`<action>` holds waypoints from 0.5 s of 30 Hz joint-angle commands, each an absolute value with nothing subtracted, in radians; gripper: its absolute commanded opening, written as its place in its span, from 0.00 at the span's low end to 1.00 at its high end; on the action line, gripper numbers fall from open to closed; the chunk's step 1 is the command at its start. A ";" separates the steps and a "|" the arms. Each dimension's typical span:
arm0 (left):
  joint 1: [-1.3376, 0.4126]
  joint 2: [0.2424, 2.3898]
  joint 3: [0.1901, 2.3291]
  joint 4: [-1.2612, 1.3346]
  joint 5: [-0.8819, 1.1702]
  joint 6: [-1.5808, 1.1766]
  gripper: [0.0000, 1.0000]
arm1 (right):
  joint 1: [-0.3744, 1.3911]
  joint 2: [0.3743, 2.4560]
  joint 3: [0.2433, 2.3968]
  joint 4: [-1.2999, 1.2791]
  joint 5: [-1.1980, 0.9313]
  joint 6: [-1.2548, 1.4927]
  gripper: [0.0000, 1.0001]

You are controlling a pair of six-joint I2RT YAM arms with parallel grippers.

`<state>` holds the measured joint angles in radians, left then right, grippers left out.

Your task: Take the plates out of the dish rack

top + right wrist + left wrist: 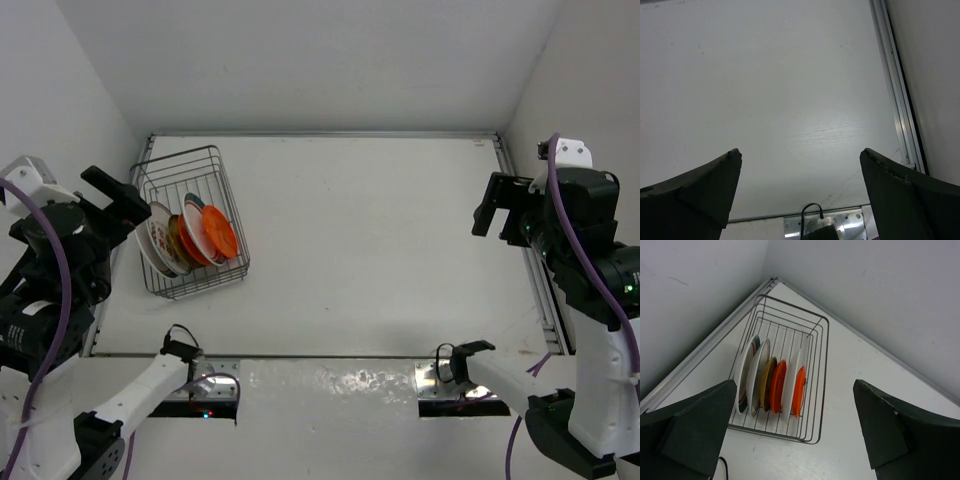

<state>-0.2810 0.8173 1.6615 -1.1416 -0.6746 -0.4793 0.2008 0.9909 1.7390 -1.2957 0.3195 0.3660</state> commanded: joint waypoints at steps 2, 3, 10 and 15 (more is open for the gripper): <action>-0.290 0.828 1.664 -1.166 -0.733 -0.500 1.00 | 0.207 0.989 1.729 -1.289 0.347 0.360 0.99; -0.291 0.827 1.664 -1.166 -0.733 -0.502 1.00 | 0.207 0.989 1.726 -1.286 0.342 0.360 0.99; -0.291 0.868 1.690 -1.131 -0.669 -0.489 1.00 | 0.207 0.962 1.645 -1.209 0.217 0.342 0.99; -0.291 1.060 1.768 -1.193 -0.653 -0.521 1.00 | 0.207 0.989 1.554 -1.215 0.166 0.356 0.99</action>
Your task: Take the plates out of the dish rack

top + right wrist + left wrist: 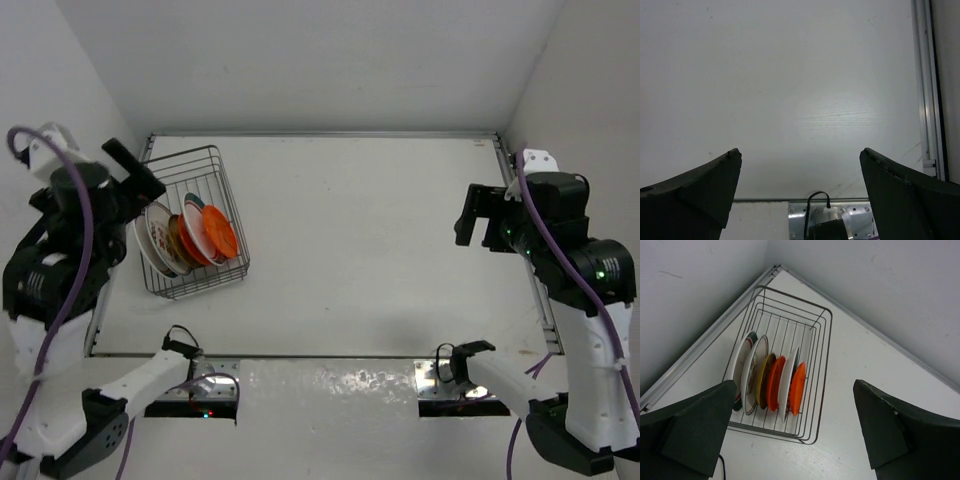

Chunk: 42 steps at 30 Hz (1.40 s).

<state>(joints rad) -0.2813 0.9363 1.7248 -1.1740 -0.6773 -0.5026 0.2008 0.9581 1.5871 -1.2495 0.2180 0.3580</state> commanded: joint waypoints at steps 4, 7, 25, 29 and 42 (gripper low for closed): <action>-0.291 1.289 1.824 -1.317 -0.664 -0.563 1.00 | 0.207 1.025 1.473 -1.245 0.179 0.365 0.99; -0.291 1.379 1.781 -1.316 -0.687 -0.560 0.95 | 0.206 1.043 1.404 -1.258 0.172 0.371 0.99; -0.175 1.532 1.427 -1.100 -0.629 -0.480 0.50 | 0.216 1.029 1.328 -1.239 0.156 0.348 0.99; -0.172 1.539 1.391 -1.078 -0.623 -0.480 0.39 | 0.215 1.034 1.327 -1.236 0.150 0.347 0.99; -0.172 1.549 1.613 -1.253 -0.802 -0.482 0.00 | 0.216 1.052 1.327 -1.215 0.137 0.356 0.99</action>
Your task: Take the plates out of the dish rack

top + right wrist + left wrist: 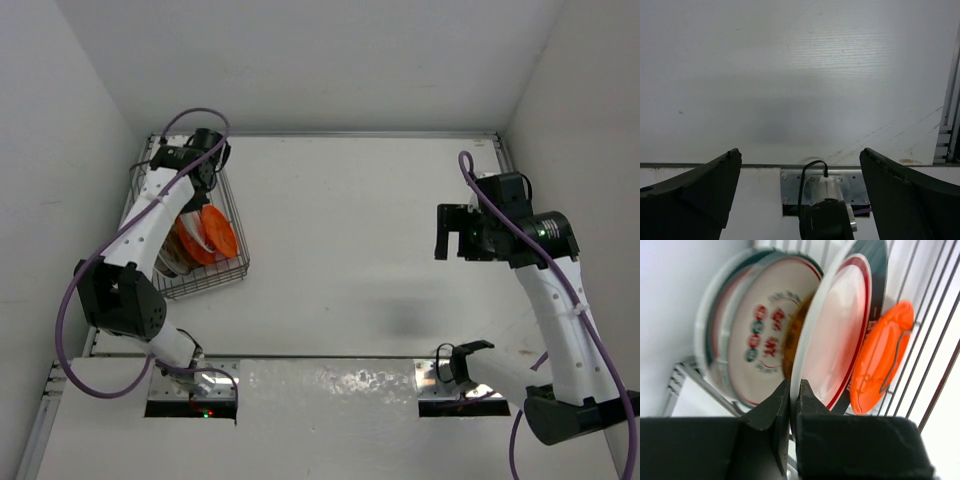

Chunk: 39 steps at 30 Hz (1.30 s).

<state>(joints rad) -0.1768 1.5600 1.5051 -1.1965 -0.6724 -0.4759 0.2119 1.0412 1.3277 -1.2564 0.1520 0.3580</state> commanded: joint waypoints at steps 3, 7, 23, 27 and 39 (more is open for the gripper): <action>-0.172 1.549 1.707 -1.318 -0.879 -0.491 0.00 | 0.216 1.065 1.327 -1.201 0.109 0.365 0.99; -0.172 1.516 1.755 -1.316 -0.916 -0.483 0.00 | 0.215 1.084 1.336 -1.192 0.083 0.377 0.99; -0.173 1.316 1.718 -0.809 -0.032 -0.428 0.00 | 0.219 1.176 1.200 -0.439 -0.483 0.741 0.99; -0.173 1.301 1.533 -0.550 0.381 -0.552 0.00 | 0.233 1.279 1.239 -0.315 -0.471 0.793 0.99; -0.198 1.344 1.328 -0.278 0.673 -0.765 0.00 | 0.307 1.474 1.255 -0.052 -0.499 0.896 0.81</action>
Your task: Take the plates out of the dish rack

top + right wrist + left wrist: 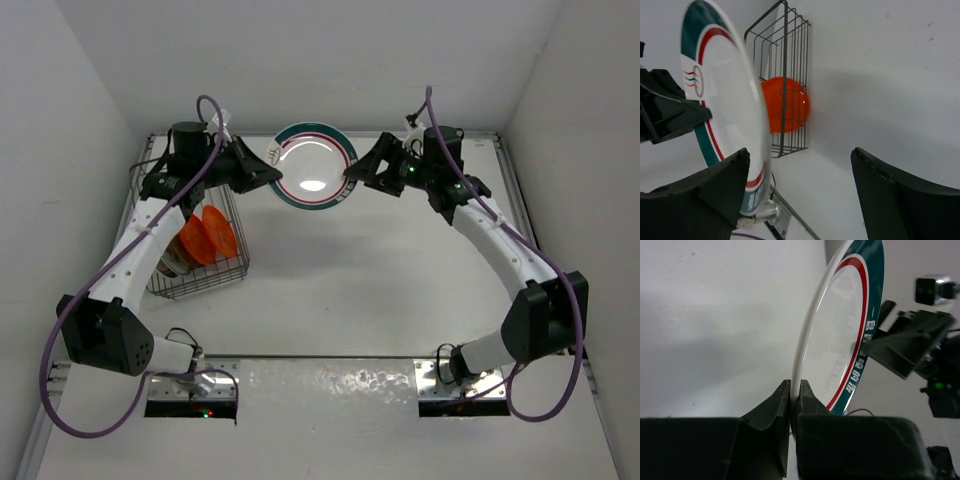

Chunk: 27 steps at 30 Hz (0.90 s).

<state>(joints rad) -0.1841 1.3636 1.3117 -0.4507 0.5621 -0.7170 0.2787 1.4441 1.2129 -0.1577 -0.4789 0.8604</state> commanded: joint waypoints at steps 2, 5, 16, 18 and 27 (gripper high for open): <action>-0.201 1.348 1.298 -0.256 0.693 -0.781 0.00 | 0.321 1.515 1.276 -0.048 -0.497 0.896 0.73; -0.212 1.358 1.273 -0.258 0.689 -0.770 0.00 | 0.333 1.551 1.293 -0.006 -0.506 0.922 0.23; -0.216 1.404 1.570 -0.929 -0.163 -0.549 0.96 | 0.144 1.611 1.212 -0.166 -0.216 1.071 0.00; -0.215 1.382 1.601 -1.008 -0.312 -0.523 0.98 | 0.092 1.691 1.216 -0.112 -0.232 1.043 0.00; -0.212 1.280 1.651 -1.117 -0.546 -0.499 1.00 | 0.041 2.069 1.549 -0.211 -0.301 0.833 0.00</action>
